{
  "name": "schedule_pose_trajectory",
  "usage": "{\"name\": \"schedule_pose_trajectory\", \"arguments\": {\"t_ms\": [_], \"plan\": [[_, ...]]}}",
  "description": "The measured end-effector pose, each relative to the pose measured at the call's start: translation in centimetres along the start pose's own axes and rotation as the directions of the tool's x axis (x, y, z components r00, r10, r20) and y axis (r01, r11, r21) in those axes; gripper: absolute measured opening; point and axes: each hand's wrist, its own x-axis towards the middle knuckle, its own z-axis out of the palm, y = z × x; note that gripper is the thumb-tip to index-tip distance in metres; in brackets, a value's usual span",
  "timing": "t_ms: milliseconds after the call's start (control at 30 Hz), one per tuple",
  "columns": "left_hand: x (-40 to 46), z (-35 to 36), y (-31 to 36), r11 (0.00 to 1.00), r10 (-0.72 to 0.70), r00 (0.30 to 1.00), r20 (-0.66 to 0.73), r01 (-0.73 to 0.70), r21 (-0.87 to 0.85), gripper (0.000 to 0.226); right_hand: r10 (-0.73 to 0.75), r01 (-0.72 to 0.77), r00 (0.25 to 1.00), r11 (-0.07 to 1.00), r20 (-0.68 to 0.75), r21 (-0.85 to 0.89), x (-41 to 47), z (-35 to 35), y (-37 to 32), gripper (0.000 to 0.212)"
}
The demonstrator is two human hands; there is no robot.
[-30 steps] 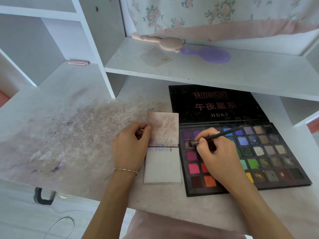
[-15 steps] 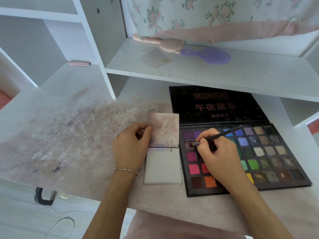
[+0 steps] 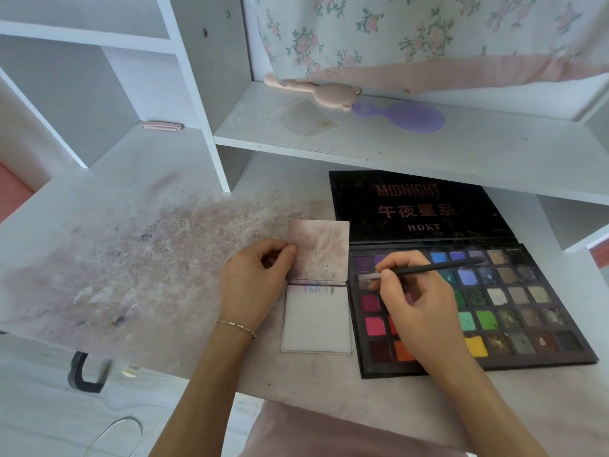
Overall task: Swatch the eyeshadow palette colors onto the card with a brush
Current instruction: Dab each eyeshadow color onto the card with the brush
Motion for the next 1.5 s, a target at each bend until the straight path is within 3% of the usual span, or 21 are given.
{"name": "schedule_pose_trajectory", "arguments": {"t_ms": [100, 267, 1500], "plan": [[0.1, -0.3, -0.1, 1.0, -0.004, 1.0, 0.02, 0.004, 0.006, 0.009, 0.013, -0.02, 0.997, 0.995, 0.08, 0.098, -0.7, 1.3, -0.7, 0.017], [0.0, -0.4, -0.3, 0.999, 0.047, 0.998, 0.041, -0.047, 0.018, 0.01, 0.001, -0.013, 0.984, 0.998, 0.177, 0.067, -1.2, 3.6, -1.3, 0.015], [0.0, 0.0, -0.8, 0.994, 0.094, 0.996, -0.01, -0.093, 0.059, 0.01, 0.032, -0.025, 0.962, 0.999, 0.272, -0.028, -0.7, 4.4, -1.7, 0.016]]}}
